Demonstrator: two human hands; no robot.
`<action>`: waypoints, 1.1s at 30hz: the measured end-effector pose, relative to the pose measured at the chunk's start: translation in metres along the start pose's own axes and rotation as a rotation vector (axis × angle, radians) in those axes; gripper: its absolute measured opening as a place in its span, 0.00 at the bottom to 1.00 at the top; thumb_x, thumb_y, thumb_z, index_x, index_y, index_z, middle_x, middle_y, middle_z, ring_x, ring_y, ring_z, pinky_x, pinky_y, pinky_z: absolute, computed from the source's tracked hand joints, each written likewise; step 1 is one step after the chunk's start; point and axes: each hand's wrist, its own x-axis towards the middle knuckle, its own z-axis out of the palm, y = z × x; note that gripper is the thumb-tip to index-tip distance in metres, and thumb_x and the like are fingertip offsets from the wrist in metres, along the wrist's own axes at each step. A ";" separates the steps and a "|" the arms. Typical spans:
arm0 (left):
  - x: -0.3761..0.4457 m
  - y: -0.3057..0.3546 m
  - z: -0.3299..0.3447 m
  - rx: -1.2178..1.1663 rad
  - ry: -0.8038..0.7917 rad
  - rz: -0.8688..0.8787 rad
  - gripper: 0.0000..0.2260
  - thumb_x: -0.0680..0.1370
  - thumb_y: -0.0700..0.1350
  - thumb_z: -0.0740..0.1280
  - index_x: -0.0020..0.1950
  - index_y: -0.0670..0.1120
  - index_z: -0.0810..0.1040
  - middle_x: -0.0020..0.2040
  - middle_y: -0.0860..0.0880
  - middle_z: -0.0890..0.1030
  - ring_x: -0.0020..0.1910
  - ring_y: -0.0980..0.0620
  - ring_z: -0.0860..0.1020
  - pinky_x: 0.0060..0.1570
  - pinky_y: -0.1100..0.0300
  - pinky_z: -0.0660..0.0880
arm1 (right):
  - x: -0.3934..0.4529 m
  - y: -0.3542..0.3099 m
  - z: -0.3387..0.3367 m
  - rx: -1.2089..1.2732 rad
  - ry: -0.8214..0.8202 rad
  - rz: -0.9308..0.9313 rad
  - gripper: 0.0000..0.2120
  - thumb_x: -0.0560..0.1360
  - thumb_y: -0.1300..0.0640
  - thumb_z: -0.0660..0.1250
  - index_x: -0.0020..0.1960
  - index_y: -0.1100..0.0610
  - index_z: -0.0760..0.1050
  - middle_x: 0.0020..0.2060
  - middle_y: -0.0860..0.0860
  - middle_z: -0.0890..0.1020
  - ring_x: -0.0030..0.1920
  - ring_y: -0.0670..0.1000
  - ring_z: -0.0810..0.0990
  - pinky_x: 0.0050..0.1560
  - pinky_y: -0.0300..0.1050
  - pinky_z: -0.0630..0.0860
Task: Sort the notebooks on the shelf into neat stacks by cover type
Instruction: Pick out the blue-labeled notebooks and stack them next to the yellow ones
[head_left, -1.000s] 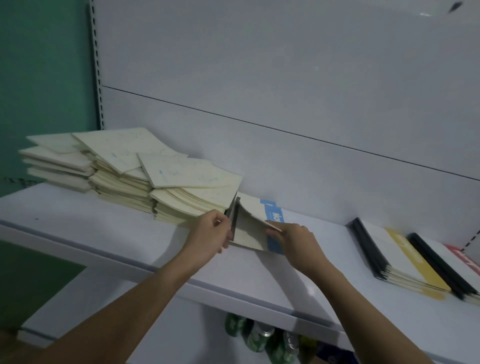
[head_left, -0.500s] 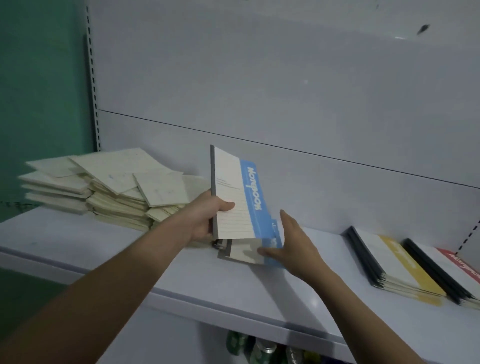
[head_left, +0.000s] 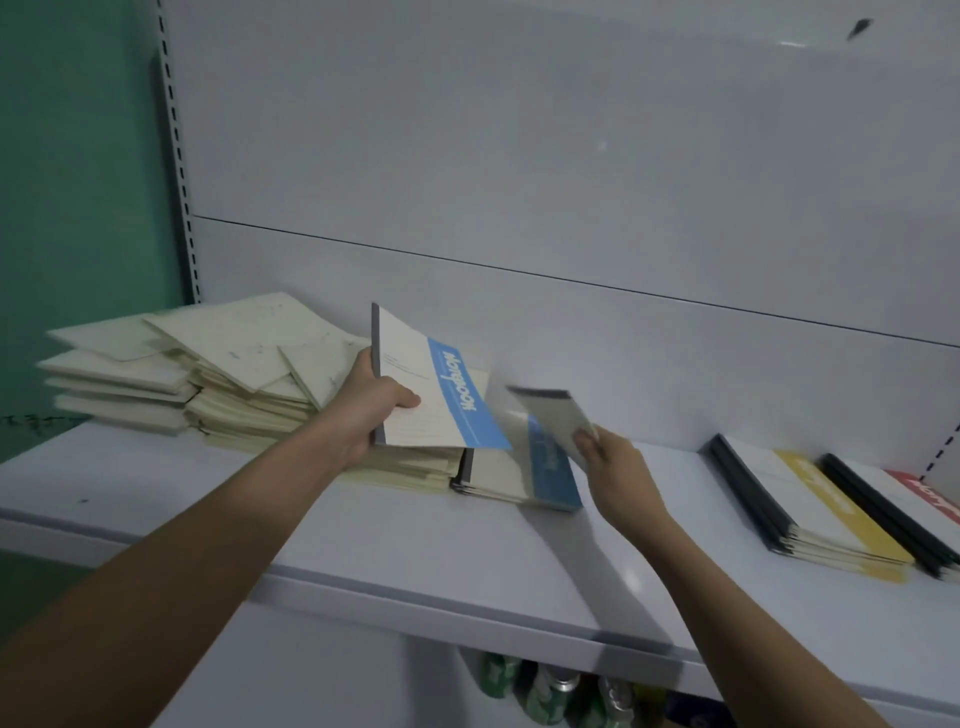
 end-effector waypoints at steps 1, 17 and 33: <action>-0.001 -0.003 0.002 -0.015 -0.014 -0.009 0.27 0.75 0.28 0.64 0.70 0.48 0.64 0.62 0.45 0.77 0.54 0.47 0.78 0.43 0.56 0.77 | 0.002 -0.003 -0.001 0.064 0.098 0.001 0.17 0.83 0.53 0.53 0.43 0.62 0.71 0.39 0.58 0.78 0.39 0.58 0.74 0.37 0.47 0.68; -0.004 -0.005 0.010 -0.216 -0.094 -0.059 0.17 0.80 0.34 0.63 0.63 0.52 0.67 0.54 0.50 0.80 0.48 0.51 0.80 0.40 0.54 0.78 | -0.007 -0.029 0.024 0.195 0.075 -0.137 0.17 0.84 0.56 0.52 0.70 0.51 0.69 0.60 0.43 0.77 0.61 0.47 0.75 0.58 0.43 0.71; 0.023 0.028 0.019 -0.139 -0.010 0.110 0.19 0.79 0.34 0.65 0.66 0.50 0.67 0.53 0.51 0.79 0.48 0.53 0.78 0.36 0.59 0.76 | -0.031 -0.005 0.041 -0.587 -0.122 -0.184 0.16 0.83 0.55 0.54 0.67 0.45 0.71 0.60 0.51 0.79 0.55 0.56 0.78 0.48 0.47 0.73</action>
